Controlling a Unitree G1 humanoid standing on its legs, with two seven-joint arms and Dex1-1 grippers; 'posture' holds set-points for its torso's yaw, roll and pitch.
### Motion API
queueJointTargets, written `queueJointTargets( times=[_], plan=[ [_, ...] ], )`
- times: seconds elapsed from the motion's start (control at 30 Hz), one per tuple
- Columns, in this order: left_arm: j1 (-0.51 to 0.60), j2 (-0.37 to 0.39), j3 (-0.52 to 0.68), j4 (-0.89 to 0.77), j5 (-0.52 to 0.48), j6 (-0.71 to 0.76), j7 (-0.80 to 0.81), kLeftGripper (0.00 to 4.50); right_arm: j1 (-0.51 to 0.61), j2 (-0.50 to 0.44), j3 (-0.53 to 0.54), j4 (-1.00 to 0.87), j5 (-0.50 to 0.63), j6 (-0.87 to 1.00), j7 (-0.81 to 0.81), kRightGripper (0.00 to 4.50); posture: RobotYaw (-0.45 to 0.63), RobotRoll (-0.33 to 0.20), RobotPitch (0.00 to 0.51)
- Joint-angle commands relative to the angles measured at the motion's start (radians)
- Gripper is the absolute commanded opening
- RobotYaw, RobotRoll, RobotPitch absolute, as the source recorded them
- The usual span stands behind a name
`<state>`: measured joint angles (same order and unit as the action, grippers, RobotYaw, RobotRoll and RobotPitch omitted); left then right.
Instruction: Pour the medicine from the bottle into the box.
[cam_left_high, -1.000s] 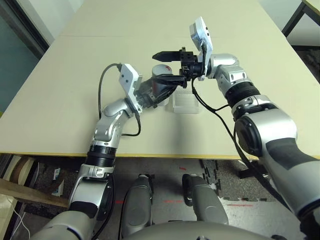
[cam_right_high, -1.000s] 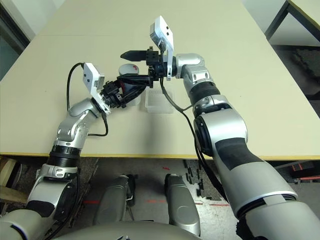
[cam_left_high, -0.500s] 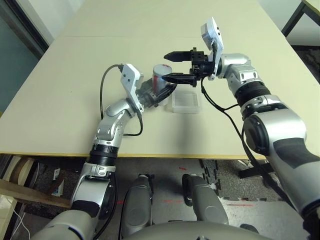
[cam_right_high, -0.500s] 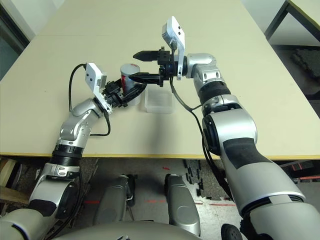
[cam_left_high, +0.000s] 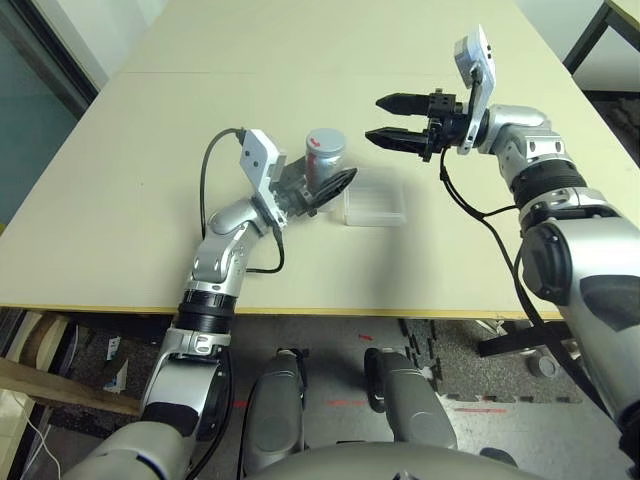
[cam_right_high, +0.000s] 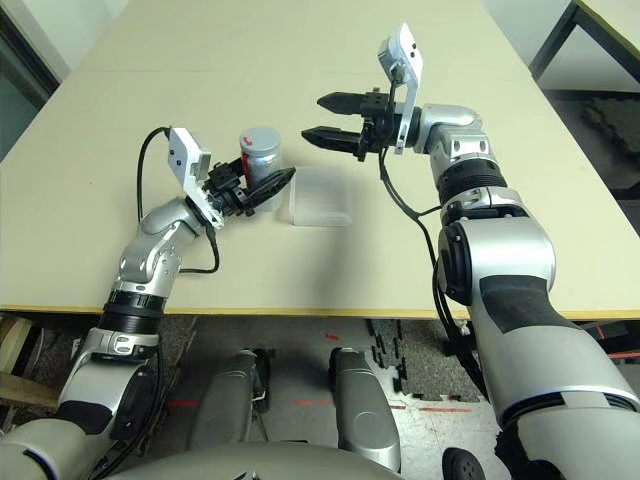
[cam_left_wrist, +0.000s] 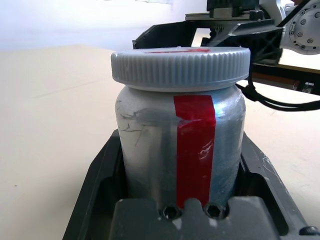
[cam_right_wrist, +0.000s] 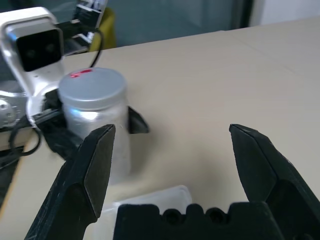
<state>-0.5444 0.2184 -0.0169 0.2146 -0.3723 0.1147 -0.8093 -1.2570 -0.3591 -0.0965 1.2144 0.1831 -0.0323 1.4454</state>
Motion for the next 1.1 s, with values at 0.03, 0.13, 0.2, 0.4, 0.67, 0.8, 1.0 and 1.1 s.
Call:
queueJointTargets(
  times=[0.03, 0.13, 0.2, 0.4, 0.67, 0.8, 1.0, 1.1],
  plan=[
    [-0.016, 0.002, -0.001, 0.014, 0.006, -0.011, -0.009, 2.71, 0.002, 0.027, 0.01, -0.05, 0.01, 0.022, 0.064, 4.5, -0.03, 0.0, 0.158],
    [-0.02, 0.001, -0.003, 0.018, 0.007, -0.014, -0.012, 2.71, 0.005, 0.05, 0.007, -0.075, 0.017, 0.033, 0.08, 4.5, -0.03, 0.0, 0.157],
    [-0.025, -0.001, -0.005, 0.022, 0.007, -0.015, -0.013, 2.71, 0.006, 0.067, 0.008, -0.092, 0.021, 0.039, 0.09, 4.5, -0.03, 0.0, 0.157],
    [-0.037, -0.011, -0.012, 0.035, 0.009, -0.02, -0.016, 2.71, 0.003, 0.118, 0.01, -0.119, 0.032, 0.05, 0.088, 4.5, -0.04, 0.0, 0.156],
    [-0.043, -0.023, -0.018, 0.047, 0.013, -0.03, -0.022, 2.71, -0.003, 0.162, 0.014, -0.127, 0.033, 0.052, 0.076, 4.5, -0.03, 0.0, 0.155],
    [-0.047, -0.026, -0.02, 0.051, 0.015, -0.033, -0.025, 2.71, -0.006, 0.179, 0.015, -0.118, 0.027, 0.044, 0.061, 4.5, -0.03, 0.0, 0.154],
    [-0.046, -0.027, -0.021, 0.05, 0.015, -0.035, -0.031, 2.71, -0.007, 0.185, 0.016, -0.104, 0.019, 0.032, 0.025, 4.5, -0.03, 0.0, 0.153],
    [-0.044, -0.027, -0.022, 0.047, 0.014, -0.034, -0.034, 2.71, -0.004, 0.177, 0.018, -0.095, 0.012, 0.03, 0.01, 4.5, -0.03, 0.0, 0.153]
  ],
)
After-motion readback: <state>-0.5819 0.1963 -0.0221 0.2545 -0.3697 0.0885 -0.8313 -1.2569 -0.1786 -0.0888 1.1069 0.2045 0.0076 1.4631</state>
